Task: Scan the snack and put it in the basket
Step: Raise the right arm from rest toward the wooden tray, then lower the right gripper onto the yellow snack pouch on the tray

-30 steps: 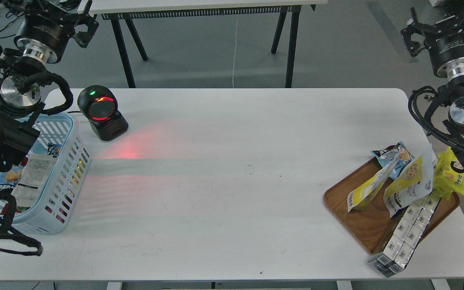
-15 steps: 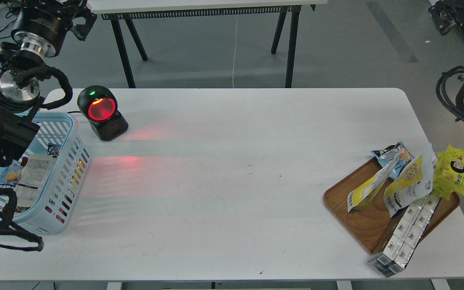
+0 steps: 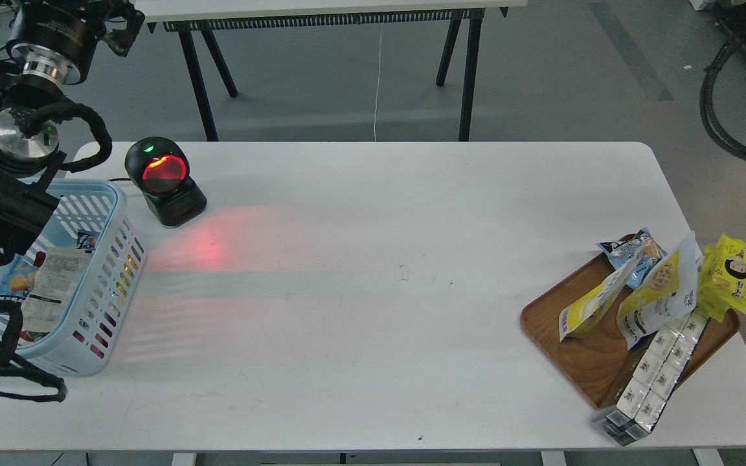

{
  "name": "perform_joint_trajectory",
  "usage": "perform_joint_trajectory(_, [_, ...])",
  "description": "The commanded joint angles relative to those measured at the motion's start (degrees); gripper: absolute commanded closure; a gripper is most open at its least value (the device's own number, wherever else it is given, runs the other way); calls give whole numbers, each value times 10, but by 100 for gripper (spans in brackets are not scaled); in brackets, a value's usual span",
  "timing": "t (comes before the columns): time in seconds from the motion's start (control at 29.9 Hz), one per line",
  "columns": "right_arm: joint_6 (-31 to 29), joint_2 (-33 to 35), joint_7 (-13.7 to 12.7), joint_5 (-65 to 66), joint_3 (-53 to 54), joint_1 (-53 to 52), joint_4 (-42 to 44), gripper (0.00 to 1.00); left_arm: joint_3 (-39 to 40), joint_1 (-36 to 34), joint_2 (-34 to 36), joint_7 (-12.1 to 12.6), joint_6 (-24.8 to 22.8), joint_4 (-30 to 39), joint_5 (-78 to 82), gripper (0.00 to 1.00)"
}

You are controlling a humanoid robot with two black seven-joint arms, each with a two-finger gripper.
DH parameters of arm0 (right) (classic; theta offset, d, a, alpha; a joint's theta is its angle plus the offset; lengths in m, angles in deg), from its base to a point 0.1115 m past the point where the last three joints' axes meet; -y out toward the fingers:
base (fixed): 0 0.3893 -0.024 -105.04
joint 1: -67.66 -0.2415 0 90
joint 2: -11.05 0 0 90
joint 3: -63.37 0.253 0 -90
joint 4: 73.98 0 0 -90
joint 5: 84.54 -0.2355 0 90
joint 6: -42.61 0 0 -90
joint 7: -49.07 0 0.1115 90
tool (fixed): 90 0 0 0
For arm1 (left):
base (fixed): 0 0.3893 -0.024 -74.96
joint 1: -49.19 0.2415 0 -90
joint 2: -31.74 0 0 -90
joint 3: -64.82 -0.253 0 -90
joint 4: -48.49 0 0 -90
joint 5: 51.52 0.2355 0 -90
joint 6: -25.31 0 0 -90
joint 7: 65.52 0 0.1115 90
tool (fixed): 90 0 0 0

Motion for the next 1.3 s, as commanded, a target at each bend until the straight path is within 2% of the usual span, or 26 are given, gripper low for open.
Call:
perform_joint_trajectory(0.0, [0, 19, 2, 110, -2, -10, -72, 1, -1, 1, 1, 0, 0, 0, 1, 0])
perform_joint_trajectory(0.23, [0, 69, 16, 323, -31, -37, -212, 2, -3, 1, 0, 0, 0, 1, 1, 0])
perform_joint_trajectory(0.43, [0, 92, 19, 449, -163, -120, -318, 2, -4, 0, -1, 0, 0, 3, 1, 0])
perform_joint_trajectory(0.57, [0, 100, 31, 541, -238, -165, -400, 2, -4, 0, -2, 0, 0, 3, 1, 0])
perform_joint_trajectory(0.67, [0, 100, 44, 626, -278, -186, -443, 2, -5, 0, -1, 0, 0, 3, 1, 0])
perform_joint_trajectory(0.83, [0, 101, 86, 776, -322, -201, -516, 3, -5, 0, 2, 0, 0, 1, 2, 0])
perform_joint_trajectory(0.87, [0, 102, 94, 803, -326, -201, -527, 3, -5, 0, 2, 0, 0, 0, 2, 0])
perform_joint_trajectory(1.04, [0, 105, 94, 924, -352, -200, -589, 6, -5, 1, 5, 1, 0, 0, 3, 0])
perform_joint_trajectory(1.27, [0, 123, 94, 1026, -396, -200, -598, 8, -7, 2, 6, 3, 0, 0, 6, 0])
